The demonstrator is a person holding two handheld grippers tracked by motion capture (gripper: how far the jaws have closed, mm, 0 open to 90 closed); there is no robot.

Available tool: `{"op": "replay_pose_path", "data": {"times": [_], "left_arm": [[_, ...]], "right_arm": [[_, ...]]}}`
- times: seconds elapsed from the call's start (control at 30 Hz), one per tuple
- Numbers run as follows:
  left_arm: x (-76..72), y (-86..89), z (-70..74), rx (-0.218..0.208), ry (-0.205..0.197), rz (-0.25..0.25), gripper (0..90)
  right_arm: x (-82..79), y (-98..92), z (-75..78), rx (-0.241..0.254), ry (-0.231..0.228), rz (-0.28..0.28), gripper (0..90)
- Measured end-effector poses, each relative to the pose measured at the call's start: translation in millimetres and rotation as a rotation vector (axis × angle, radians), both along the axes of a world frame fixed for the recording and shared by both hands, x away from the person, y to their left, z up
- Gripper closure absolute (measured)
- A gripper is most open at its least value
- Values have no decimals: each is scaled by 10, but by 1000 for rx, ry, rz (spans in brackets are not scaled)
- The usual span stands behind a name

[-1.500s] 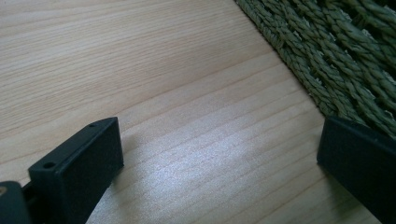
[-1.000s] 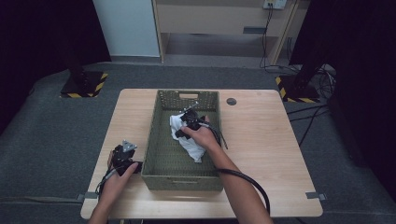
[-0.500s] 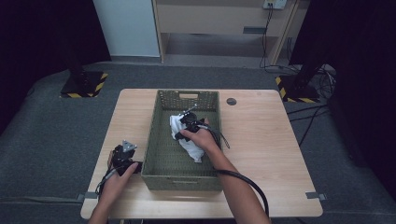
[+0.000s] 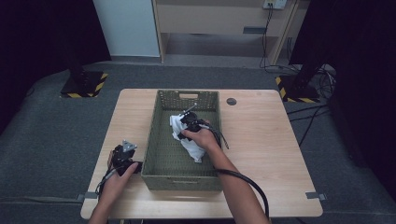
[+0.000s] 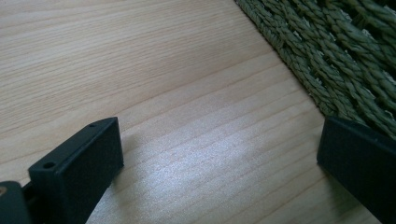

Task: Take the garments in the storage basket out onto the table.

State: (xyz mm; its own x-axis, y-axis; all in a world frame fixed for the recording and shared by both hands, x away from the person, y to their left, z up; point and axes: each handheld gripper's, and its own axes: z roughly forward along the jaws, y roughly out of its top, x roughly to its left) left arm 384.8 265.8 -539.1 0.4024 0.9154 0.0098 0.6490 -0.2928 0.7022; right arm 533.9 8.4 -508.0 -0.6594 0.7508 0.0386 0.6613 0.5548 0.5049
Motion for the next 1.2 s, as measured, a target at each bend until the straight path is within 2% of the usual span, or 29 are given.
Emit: {"op": "replay_pose_path", "data": {"times": [0.1,0.23,0.33,0.63,0.8,1.03,1.2], "left_arm": [[0,0,0,0,0,0,0],[2,1,0,0,0,-2,0],[2,1,0,0,0,-2,0],[1,0,-1,-1,-1,-1,0],[2,-1,-1,-3,-1,0,0],[2,-1,-2,-3,-2,0,0],[2,-1,-2,-2,-2,0,0]], "right_arm": [[-6,-10,45,-16,-3,26,405],[-6,-52,112,-2,15,10,477],[-23,-79,188,4,13,1,508],[-104,-152,510,32,-45,-13,536],[-135,-188,601,40,-71,-16,543],[-199,-250,785,78,-112,-9,546],[-232,-295,881,94,-126,-8,550]]}}
